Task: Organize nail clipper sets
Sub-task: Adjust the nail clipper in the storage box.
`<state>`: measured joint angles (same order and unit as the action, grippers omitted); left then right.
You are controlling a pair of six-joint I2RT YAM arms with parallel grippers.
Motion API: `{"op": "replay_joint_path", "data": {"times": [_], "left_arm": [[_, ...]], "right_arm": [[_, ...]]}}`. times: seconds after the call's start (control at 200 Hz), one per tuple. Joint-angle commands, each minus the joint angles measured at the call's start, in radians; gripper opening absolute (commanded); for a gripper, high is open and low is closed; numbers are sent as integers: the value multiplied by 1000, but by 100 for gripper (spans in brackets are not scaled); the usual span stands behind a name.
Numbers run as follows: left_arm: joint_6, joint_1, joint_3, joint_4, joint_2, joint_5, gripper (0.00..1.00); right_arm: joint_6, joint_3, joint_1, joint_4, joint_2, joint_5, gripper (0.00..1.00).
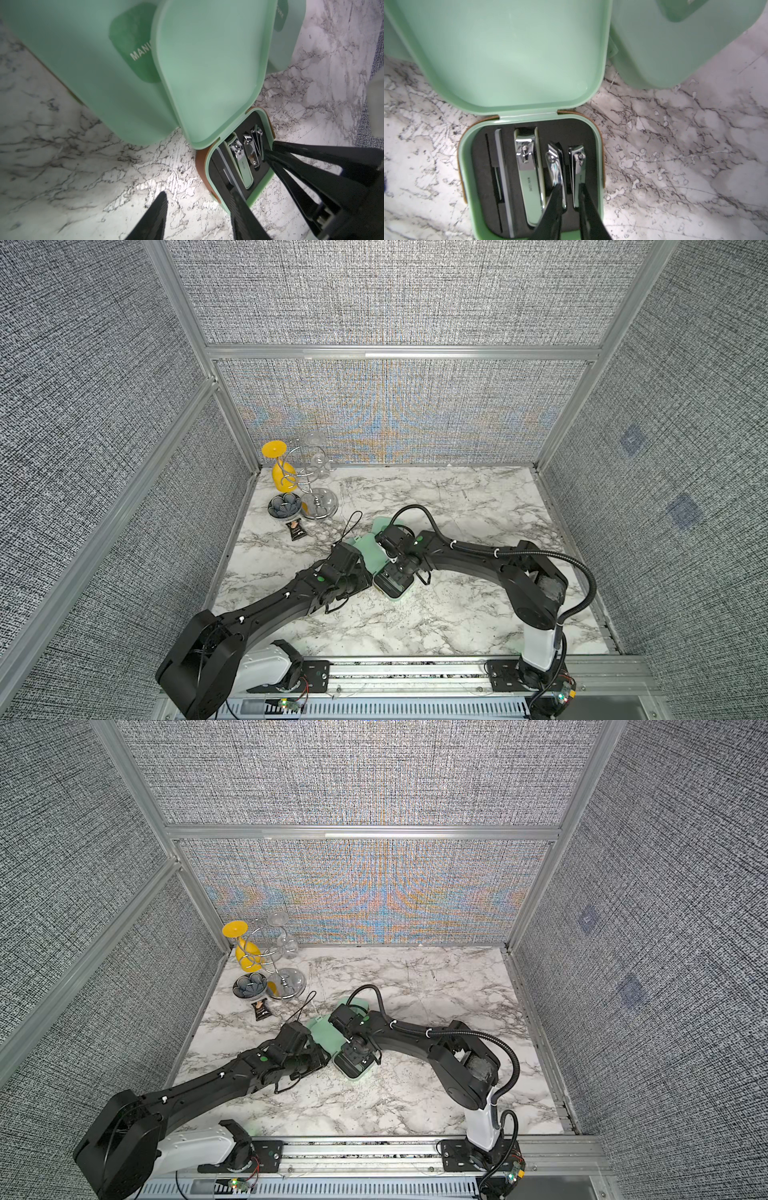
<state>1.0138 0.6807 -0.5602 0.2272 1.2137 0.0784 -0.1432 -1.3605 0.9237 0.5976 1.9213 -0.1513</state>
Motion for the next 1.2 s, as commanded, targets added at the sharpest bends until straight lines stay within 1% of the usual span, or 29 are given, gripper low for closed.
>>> {"op": "replay_joint_path", "data": {"times": [0.0,0.17,0.405,0.795,1.036,1.196], "left_arm": [[-1,1,2,5,-6,-11,51],[-3,0,0,7,-3,-11,51],[-6,2,-3,8,-1,-11,51],[-5,2,-1,12,-7,-14,51],[-4,0,-1,11,-7,-12,51],[-4,0,0,12,-7,-14,52]], "right_arm": [[-7,-10,1,21,5,-1,22],[-9,-20,1,18,23,7,22],[-15,-41,-1,14,48,-17,22],[-19,-31,-5,8,48,-19,6],[-28,-31,-7,0,71,14,1],[-35,-19,-6,-4,72,22,0]]}}
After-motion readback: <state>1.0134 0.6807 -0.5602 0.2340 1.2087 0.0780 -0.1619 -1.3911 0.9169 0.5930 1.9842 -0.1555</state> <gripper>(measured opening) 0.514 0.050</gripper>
